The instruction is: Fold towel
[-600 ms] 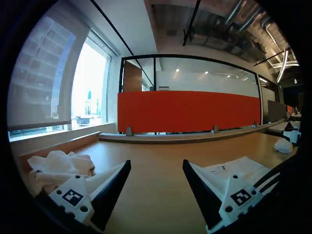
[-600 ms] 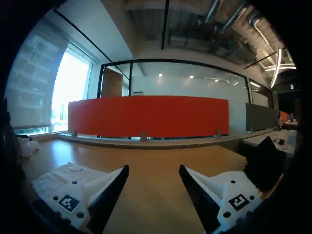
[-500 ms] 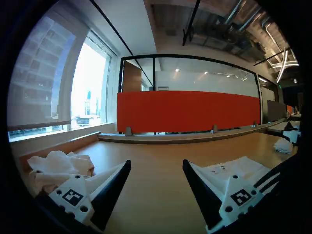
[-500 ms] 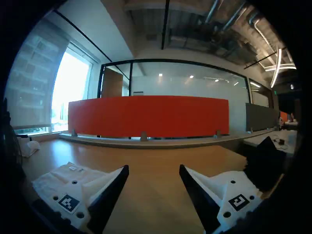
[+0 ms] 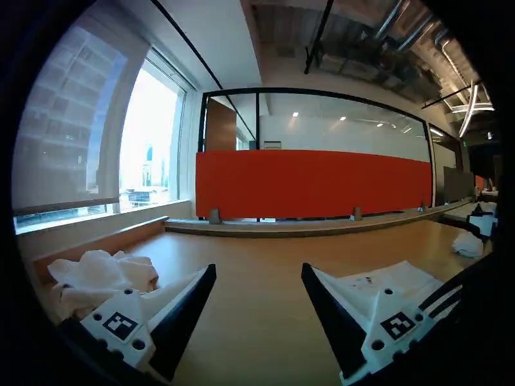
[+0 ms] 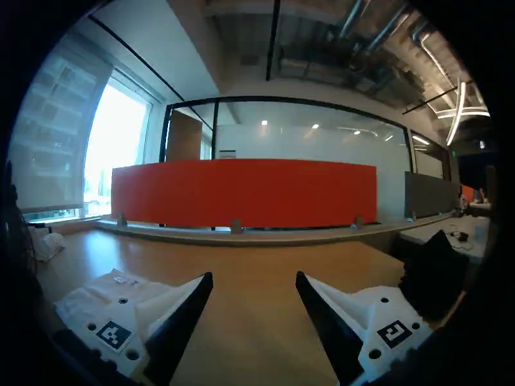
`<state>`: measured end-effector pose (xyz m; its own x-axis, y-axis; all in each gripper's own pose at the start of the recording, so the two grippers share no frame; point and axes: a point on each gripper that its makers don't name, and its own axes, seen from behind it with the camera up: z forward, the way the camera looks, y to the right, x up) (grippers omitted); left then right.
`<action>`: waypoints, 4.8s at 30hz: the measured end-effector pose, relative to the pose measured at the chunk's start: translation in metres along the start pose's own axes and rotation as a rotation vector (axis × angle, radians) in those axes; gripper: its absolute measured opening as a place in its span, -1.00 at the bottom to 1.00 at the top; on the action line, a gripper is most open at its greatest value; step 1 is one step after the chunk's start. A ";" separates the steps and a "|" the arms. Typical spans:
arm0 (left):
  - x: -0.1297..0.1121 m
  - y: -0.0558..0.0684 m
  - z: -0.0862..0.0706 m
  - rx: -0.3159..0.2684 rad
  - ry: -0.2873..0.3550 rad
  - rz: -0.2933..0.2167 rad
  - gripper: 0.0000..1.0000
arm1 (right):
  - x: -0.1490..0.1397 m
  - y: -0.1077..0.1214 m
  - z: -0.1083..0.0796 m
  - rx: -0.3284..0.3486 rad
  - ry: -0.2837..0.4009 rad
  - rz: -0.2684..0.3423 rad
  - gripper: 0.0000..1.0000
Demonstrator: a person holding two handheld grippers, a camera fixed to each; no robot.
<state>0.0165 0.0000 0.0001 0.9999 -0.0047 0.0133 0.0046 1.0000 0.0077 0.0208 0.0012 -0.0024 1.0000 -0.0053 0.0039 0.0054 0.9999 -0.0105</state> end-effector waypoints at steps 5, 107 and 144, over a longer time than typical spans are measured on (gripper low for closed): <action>0.033 0.005 0.000 -0.011 0.007 0.003 0.97 | 0.033 -0.001 -0.002 -0.003 0.010 -0.024 1.00; -0.078 0.122 -0.078 -0.540 -0.661 0.142 0.97 | -0.062 -0.106 -0.071 0.464 -0.615 -0.237 1.00; -0.152 0.140 -0.112 -0.585 -0.841 0.231 0.97 | -0.153 -0.110 -0.122 0.559 -0.786 -0.299 0.93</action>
<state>-0.1332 0.1413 -0.1125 0.6468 0.4074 0.6447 0.0443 0.8239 -0.5650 -0.1325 -0.1092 -0.1237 0.6708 -0.4499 0.5896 0.0511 0.8211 0.5685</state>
